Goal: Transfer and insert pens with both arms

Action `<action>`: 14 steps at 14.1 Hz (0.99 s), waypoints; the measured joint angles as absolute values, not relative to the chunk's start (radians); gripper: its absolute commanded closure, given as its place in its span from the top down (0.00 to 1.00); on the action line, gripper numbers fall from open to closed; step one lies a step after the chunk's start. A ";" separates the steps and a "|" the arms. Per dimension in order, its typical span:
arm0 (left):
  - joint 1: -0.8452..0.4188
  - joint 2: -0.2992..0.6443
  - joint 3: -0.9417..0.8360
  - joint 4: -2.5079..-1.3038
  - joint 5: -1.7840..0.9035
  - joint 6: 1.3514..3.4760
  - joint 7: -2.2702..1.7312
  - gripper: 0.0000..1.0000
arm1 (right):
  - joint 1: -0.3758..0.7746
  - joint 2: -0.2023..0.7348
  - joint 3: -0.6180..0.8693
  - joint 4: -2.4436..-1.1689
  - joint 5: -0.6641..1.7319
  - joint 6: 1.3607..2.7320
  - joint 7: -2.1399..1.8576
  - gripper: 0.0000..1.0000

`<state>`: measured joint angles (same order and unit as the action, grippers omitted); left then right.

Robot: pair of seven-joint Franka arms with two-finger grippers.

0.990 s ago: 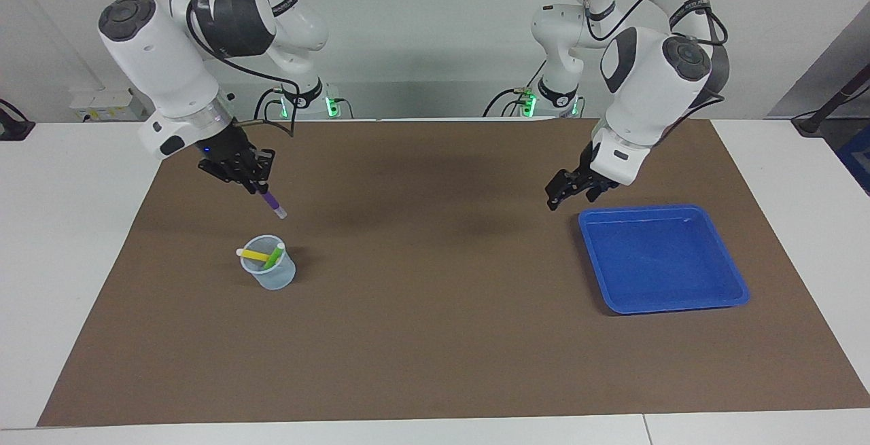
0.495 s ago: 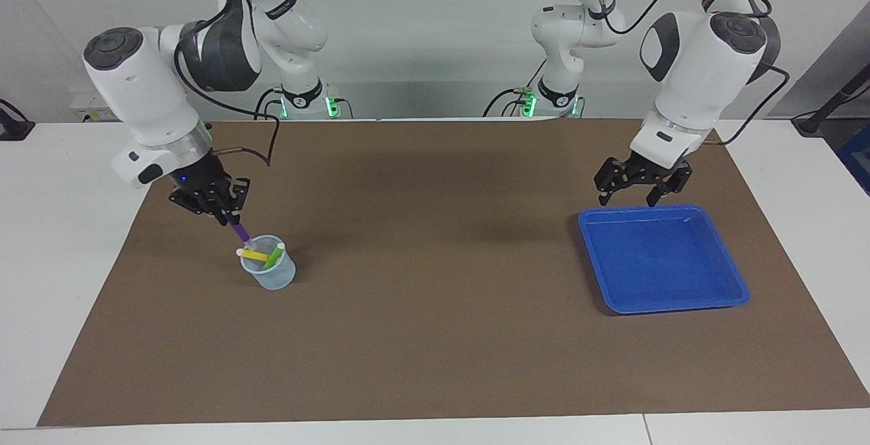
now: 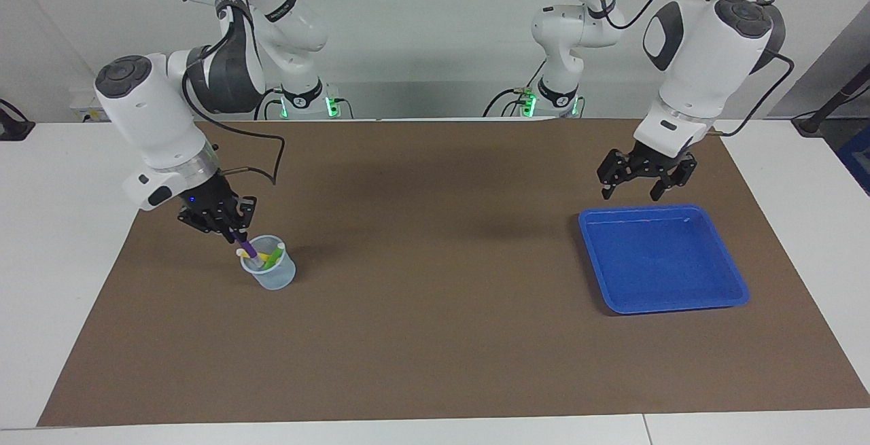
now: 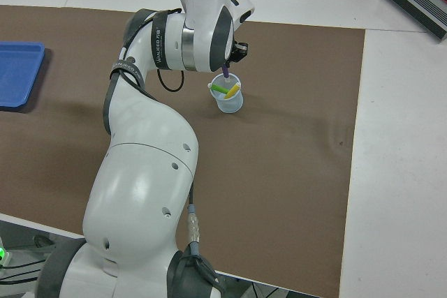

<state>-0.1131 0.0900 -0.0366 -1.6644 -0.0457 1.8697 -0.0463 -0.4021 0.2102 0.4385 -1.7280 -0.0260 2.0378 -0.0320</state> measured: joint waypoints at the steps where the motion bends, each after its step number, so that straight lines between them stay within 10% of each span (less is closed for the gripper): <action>1: -0.091 0.085 -0.035 -1.664 -0.046 1.861 -0.016 1.00 | -0.393 0.213 0.439 -1.730 -0.026 2.047 -0.030 0.00; 14: 0.035 -0.009 -0.047 -1.665 -0.045 1.754 0.171 1.00 | -0.382 0.233 0.435 -1.754 -0.026 2.088 -0.025 0.00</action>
<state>0.0348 -0.0091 -0.0471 -1.6654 -0.0454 1.7537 0.1714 -0.3815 0.2329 0.4349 -1.7544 -0.0265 2.0877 -0.0251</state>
